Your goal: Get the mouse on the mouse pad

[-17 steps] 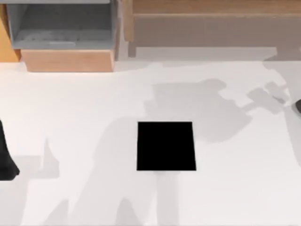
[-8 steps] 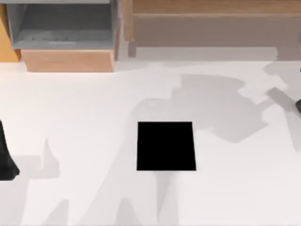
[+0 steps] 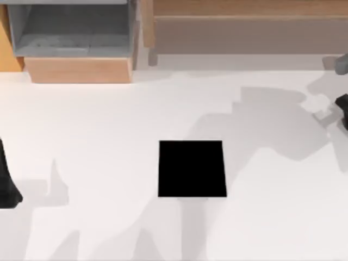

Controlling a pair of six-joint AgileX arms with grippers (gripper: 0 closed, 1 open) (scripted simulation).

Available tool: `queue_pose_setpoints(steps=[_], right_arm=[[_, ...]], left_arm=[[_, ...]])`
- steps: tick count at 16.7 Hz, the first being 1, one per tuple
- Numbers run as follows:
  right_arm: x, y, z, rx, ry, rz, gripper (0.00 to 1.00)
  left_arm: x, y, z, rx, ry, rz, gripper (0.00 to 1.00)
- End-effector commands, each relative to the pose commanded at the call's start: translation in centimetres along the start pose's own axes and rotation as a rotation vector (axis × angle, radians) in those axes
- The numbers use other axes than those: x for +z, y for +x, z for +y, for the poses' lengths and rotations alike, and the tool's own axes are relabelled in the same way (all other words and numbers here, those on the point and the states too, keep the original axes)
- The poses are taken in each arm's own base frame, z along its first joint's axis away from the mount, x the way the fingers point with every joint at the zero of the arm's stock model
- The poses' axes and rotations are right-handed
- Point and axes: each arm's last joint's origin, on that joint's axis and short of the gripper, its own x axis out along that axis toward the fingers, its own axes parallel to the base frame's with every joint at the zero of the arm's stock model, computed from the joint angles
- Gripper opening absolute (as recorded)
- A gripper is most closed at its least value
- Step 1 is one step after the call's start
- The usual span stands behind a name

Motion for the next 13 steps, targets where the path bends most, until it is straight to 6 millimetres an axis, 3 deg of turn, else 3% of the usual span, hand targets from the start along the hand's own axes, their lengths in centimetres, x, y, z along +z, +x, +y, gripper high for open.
queue_pose_setpoints(steps=[4,8,13], right_arm=[[-0.3,3.8,0.2,0.003,0.0,0.004,1.0],[-0.4,4.0,0.2,0.003,0.0,0.005,1.0],[-0.4,4.0,0.2,0.003,0.0,0.005,0.62]], left_arm=[[0.0,0.0,0.0,0.0,0.0,0.0,1.0],[0.0,0.0,0.0,0.0,0.0,0.0,1.0],[0.0,0.0,0.0,0.0,0.0,0.0,1.0]])
